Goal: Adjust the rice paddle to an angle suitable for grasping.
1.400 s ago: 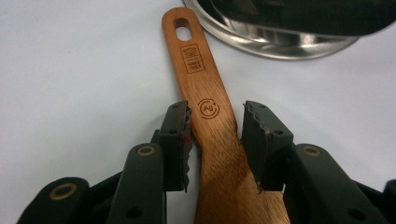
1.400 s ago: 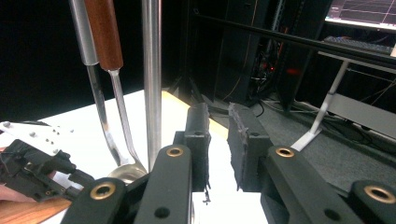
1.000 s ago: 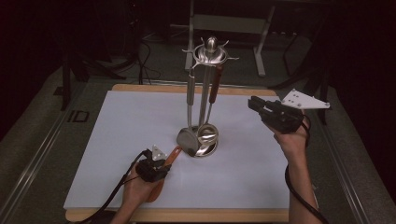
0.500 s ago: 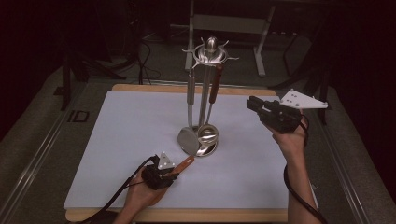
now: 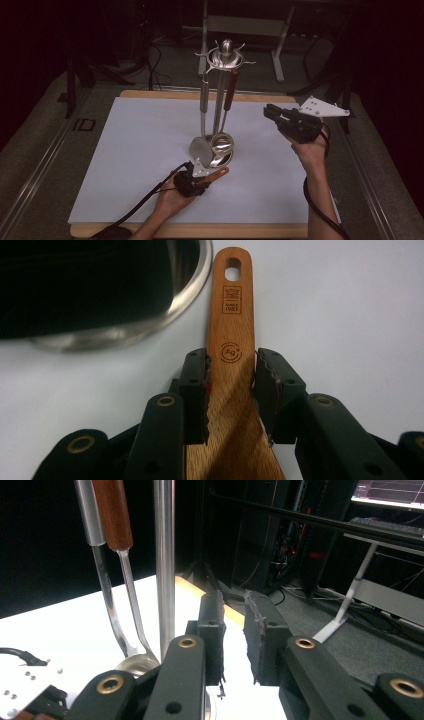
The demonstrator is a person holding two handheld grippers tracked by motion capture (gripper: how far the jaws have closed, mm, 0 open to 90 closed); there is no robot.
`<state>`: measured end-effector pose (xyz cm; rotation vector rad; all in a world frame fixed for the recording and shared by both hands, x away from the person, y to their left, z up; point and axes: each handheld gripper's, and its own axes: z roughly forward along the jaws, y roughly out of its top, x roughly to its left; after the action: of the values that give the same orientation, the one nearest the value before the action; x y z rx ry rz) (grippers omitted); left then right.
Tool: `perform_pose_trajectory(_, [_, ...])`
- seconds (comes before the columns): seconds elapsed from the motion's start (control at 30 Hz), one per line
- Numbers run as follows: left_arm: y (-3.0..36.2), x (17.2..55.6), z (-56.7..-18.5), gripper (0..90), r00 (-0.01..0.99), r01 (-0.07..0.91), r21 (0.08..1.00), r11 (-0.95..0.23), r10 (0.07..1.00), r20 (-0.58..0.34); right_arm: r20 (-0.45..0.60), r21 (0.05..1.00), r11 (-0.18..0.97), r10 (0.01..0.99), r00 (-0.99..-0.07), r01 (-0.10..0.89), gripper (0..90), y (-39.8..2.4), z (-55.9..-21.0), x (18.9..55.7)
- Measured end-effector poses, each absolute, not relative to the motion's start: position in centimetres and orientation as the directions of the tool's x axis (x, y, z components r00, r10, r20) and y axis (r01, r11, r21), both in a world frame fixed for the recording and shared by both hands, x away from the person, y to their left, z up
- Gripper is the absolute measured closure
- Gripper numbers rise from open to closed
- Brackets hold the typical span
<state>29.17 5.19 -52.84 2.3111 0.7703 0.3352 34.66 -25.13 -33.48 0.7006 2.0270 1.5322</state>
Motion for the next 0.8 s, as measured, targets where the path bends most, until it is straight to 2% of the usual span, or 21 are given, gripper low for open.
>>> perform_pose_trajectory(0.23, [3.0,30.3,-53.0,67.5,0.797,0.433,0.687,-0.583,0.604,0.01,-0.082,0.966,0.237,0.665,-0.743,0.105,78.1,-25.2,-33.6,34.6])
perform_pose_trajectory(0.43, [4.6,29.7,-51.8,65.1,0.798,0.406,0.728,-0.552,0.603,0.012,-0.08,0.965,0.237,0.67,-0.738,0.11,77.4,-25.7,-33.8,34.5])
perform_pose_trajectory(0.7, [9.0,28.0,-51.4,78.3,0.803,0.388,0.723,-0.571,0.595,0.039,-0.073,0.967,0.229,0.677,-0.732,0.116,77.5,-26.2,-34.1,34.3])
perform_pose_trajectory(0.8, [10.3,27.4,-51.7,88.0,0.799,0.394,0.716,-0.576,0.6,0.043,-0.067,0.967,0.226,0.677,-0.733,0.12,77.5,-26.2,-34.2,34.4])
